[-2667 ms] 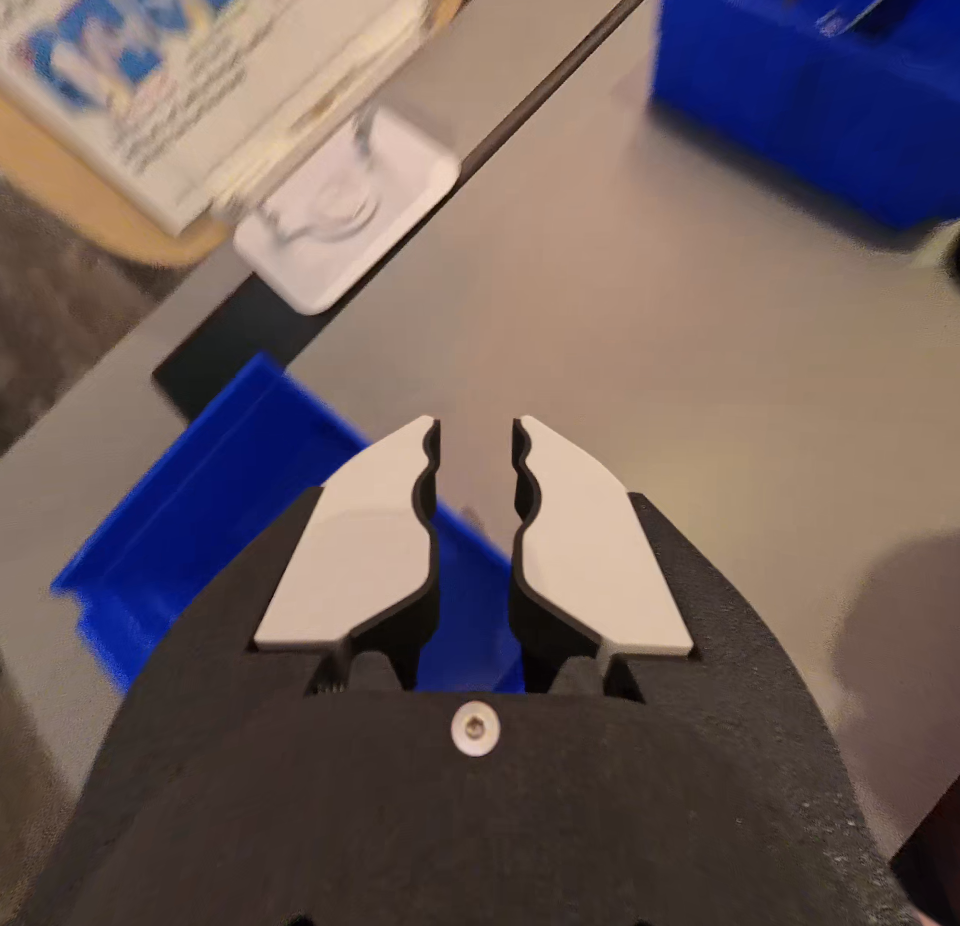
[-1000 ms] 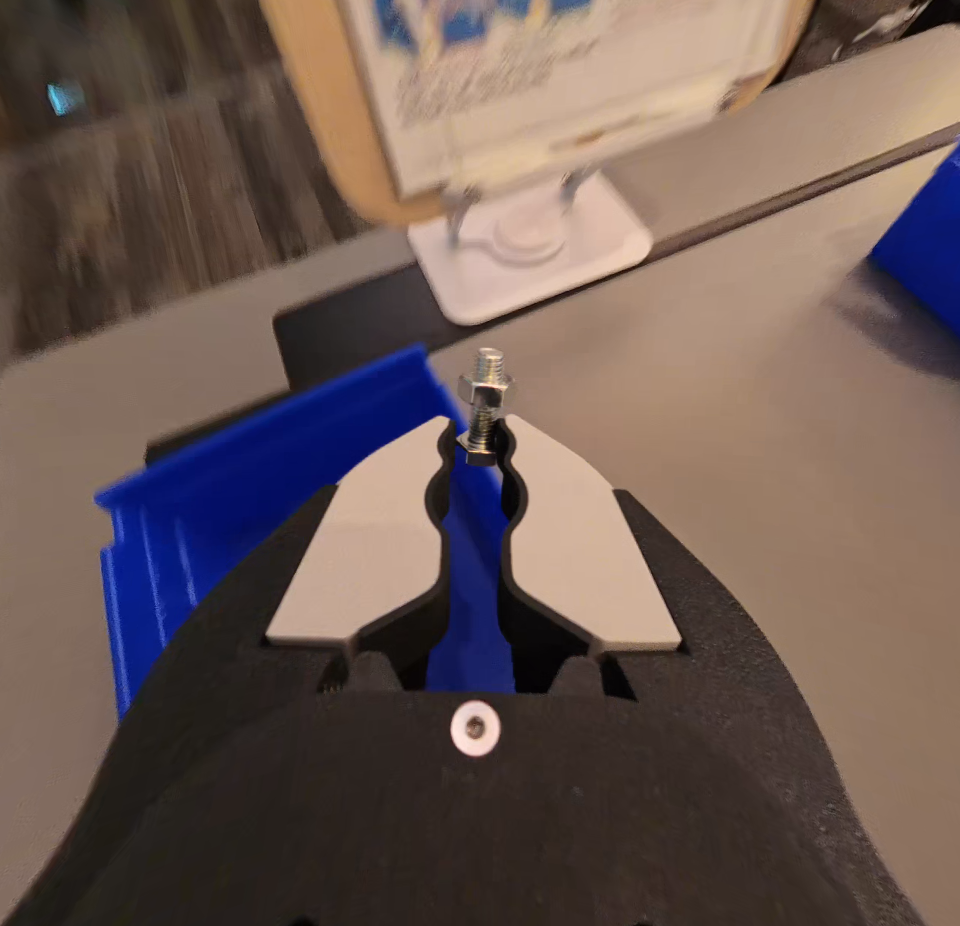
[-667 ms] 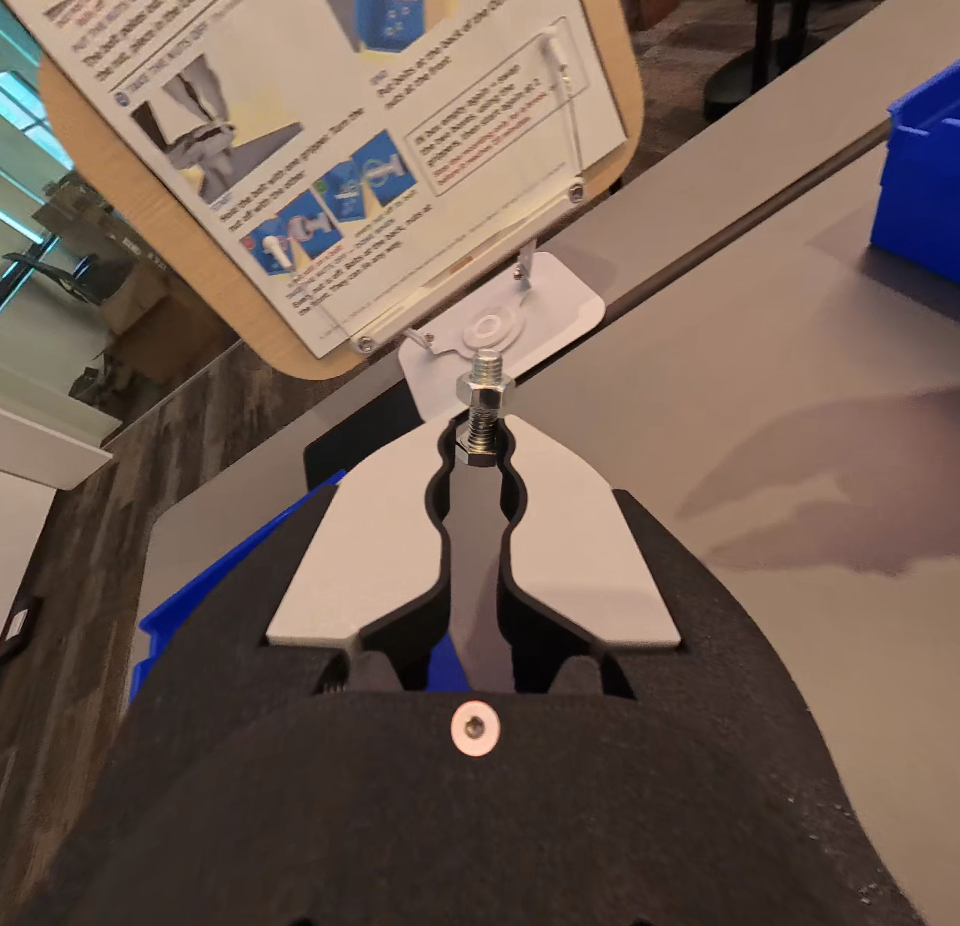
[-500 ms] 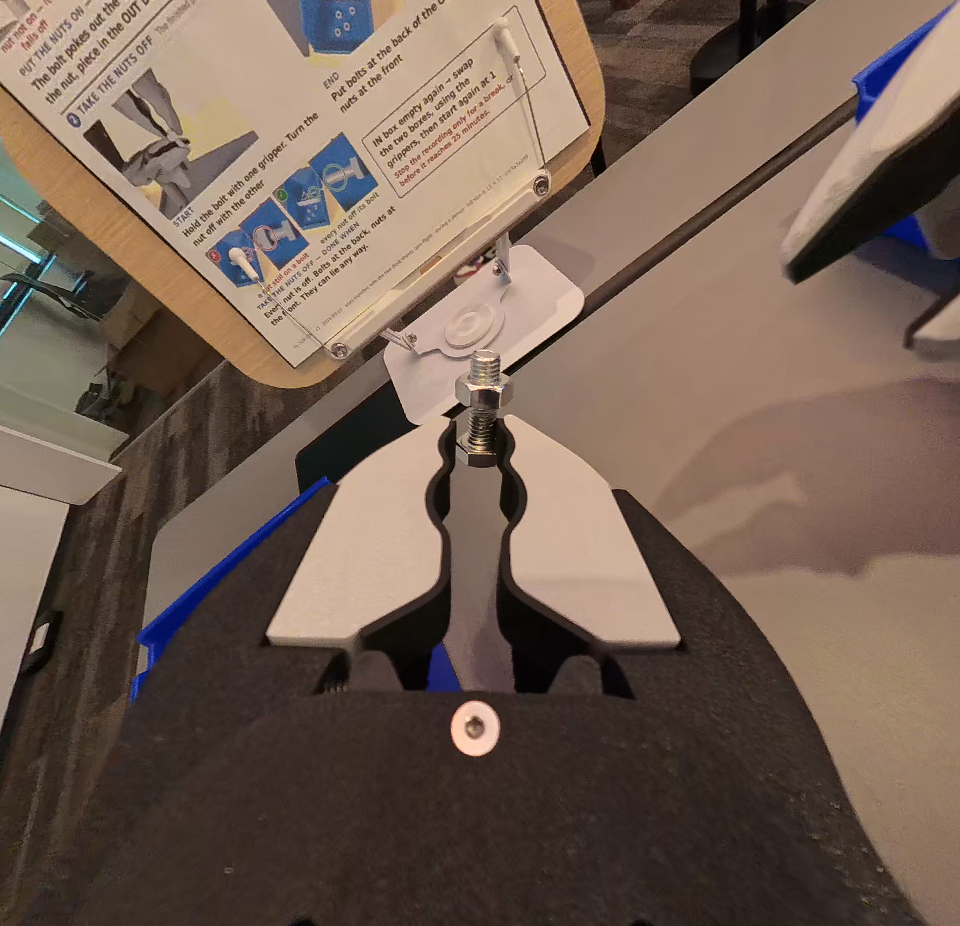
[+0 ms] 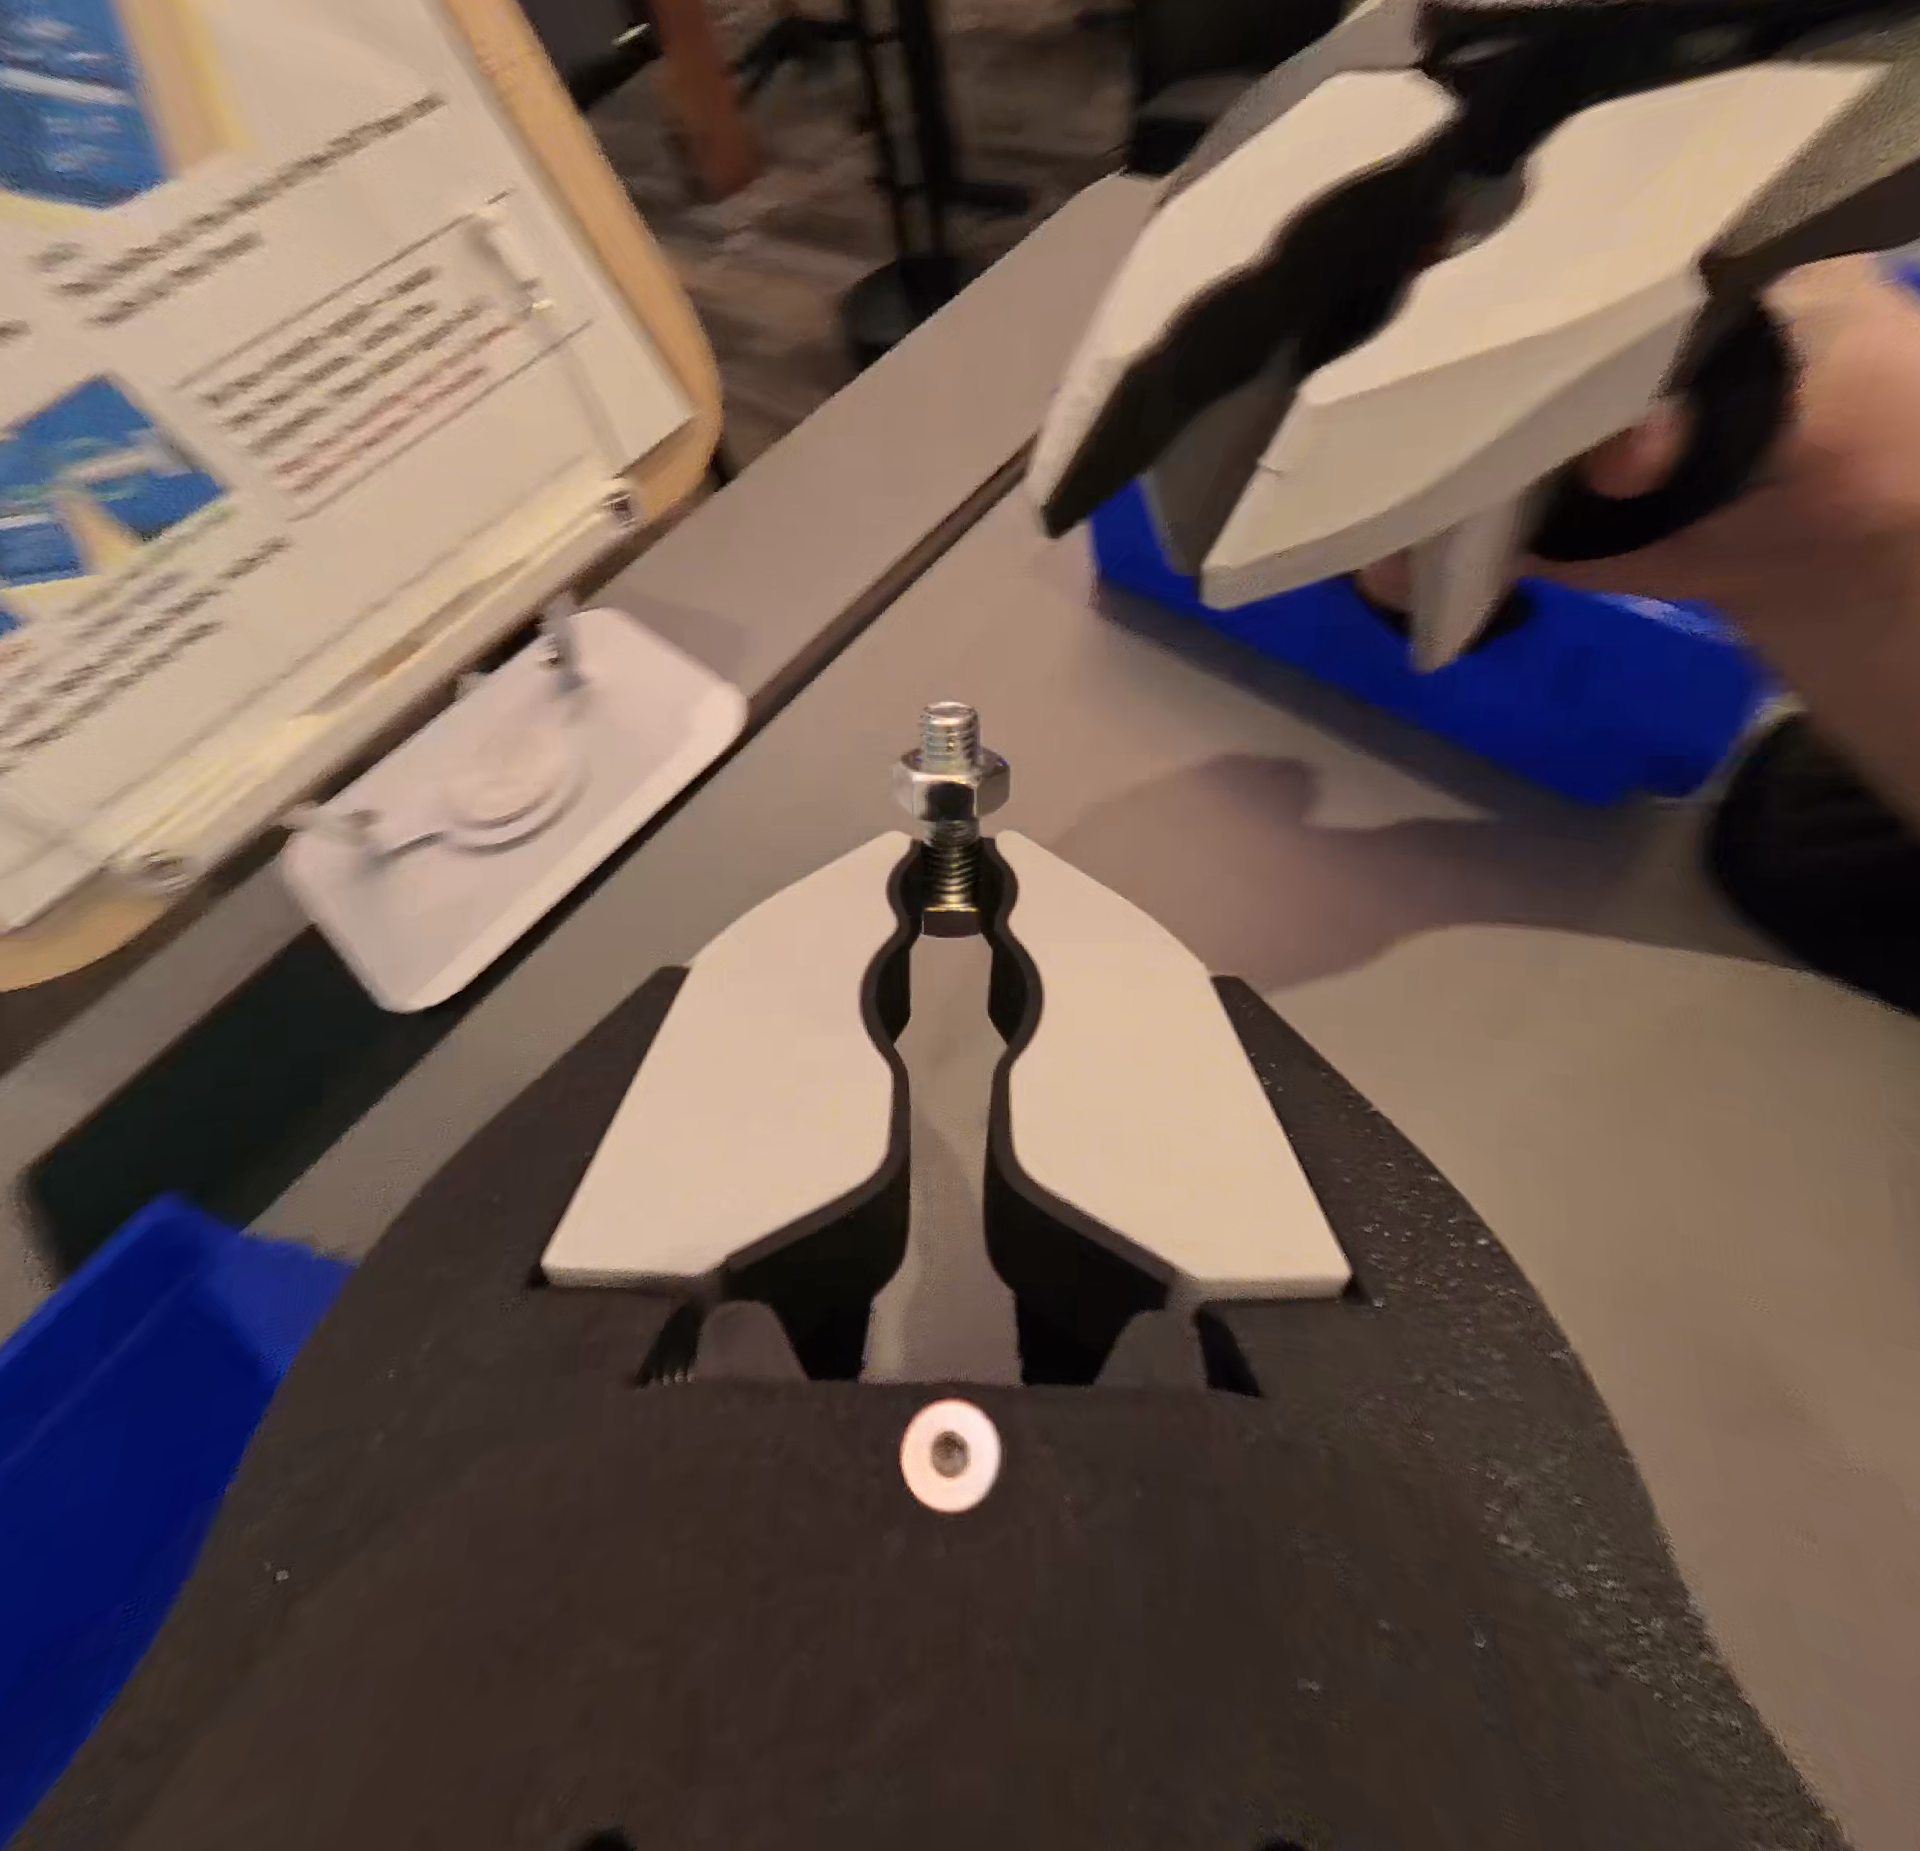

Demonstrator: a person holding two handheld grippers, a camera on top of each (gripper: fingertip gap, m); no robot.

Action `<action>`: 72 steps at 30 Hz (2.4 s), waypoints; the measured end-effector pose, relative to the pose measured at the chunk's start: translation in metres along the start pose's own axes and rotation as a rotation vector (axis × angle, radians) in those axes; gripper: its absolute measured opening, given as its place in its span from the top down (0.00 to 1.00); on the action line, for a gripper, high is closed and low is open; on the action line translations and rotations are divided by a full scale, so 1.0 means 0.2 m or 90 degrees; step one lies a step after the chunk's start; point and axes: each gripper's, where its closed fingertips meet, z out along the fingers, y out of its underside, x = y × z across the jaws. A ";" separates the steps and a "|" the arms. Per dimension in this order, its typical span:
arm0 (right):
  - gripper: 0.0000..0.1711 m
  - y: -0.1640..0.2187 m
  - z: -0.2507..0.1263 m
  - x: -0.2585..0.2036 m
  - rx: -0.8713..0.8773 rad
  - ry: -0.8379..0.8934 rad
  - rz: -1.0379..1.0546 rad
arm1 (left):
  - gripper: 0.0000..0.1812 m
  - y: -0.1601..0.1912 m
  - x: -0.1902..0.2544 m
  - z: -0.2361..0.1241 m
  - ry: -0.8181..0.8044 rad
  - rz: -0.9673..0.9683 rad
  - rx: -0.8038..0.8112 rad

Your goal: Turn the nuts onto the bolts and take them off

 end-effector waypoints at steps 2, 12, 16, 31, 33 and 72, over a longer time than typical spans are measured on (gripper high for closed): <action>0.86 -0.02 -0.01 -0.03 0.009 -0.025 0.000 | 0.95 -0.05 0.07 -0.02 0.053 -0.007 0.032; 0.94 0.02 0.02 -0.08 0.012 -0.088 0.019 | 0.95 -0.14 0.18 -0.08 0.107 0.004 0.082; 0.94 0.01 0.01 -0.07 0.000 -0.078 0.030 | 0.94 -0.14 0.19 -0.09 0.125 0.018 0.088; 0.94 -0.06 -0.02 -0.18 0.011 -0.114 -0.027 | 0.87 -0.15 0.28 -0.05 0.175 0.043 0.119; 0.94 -0.05 -0.02 -0.19 0.006 -0.125 -0.031 | 0.87 -0.16 0.30 -0.07 0.202 0.037 0.129; 0.83 -0.11 0.00 -0.21 0.039 -0.106 0.003 | 0.90 -0.19 0.32 -0.19 0.356 -0.024 0.165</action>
